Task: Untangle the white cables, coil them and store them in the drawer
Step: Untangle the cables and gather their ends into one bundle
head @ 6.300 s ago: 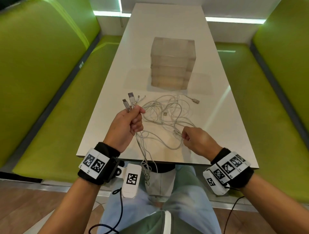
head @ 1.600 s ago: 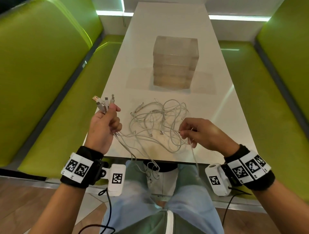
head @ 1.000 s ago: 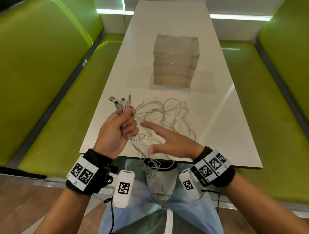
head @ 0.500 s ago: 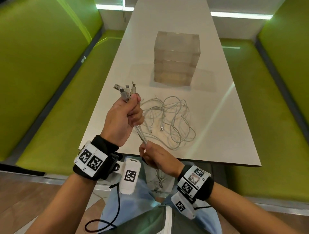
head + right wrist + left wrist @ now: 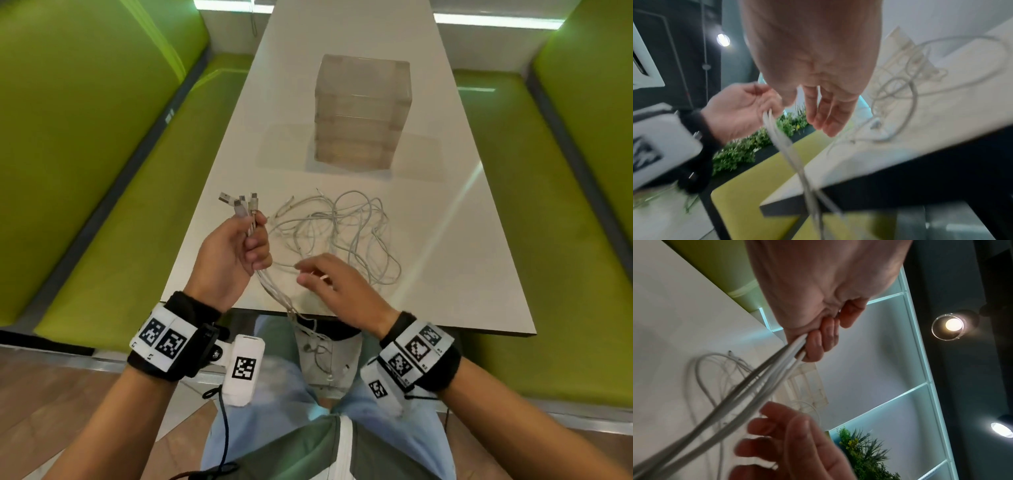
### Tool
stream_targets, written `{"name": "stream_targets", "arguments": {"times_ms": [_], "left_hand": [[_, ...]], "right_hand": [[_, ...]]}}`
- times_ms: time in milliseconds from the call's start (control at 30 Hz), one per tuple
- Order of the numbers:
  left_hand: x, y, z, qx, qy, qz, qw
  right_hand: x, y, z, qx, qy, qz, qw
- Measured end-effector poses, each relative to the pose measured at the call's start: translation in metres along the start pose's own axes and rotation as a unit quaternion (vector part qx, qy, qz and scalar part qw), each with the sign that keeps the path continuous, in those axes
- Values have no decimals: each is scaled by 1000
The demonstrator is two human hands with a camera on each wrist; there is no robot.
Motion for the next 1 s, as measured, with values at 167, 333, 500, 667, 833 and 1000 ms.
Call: {"name": "stream_targets", "arguments": {"times_ms": [167,333,500,667,833,1000], "left_hand": [[13,11,-4,-45,-2,27,999],[15,23,-9,-59,-5,28,998],[17,21,-8,-60,0,34,998],[18,21,-8,-63,4,52,997],[19,27,-7,-83,0,90,992],[18,15,3,-68,-34,94,993]], "right_hand": [[-19,4,29,44,-122,-195,972],[-27,7,35,98,-182,-222,953],[-21,6,51,47,-188,-216,957],[-19,11,58,45,-168,-185,967],[2,60,53,-8,-119,-132,984],[33,110,46,0,-41,-195,980]]}}
Point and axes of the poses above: each hand's wrist, its own z-axis towards the middle knuckle, its own y-axis out of the back of the hand, x = y × z, the point moved 4 cm from there along z, towards the middle knuckle, and after that the axes turned 5 degrees about x, right-handed, at the moved point
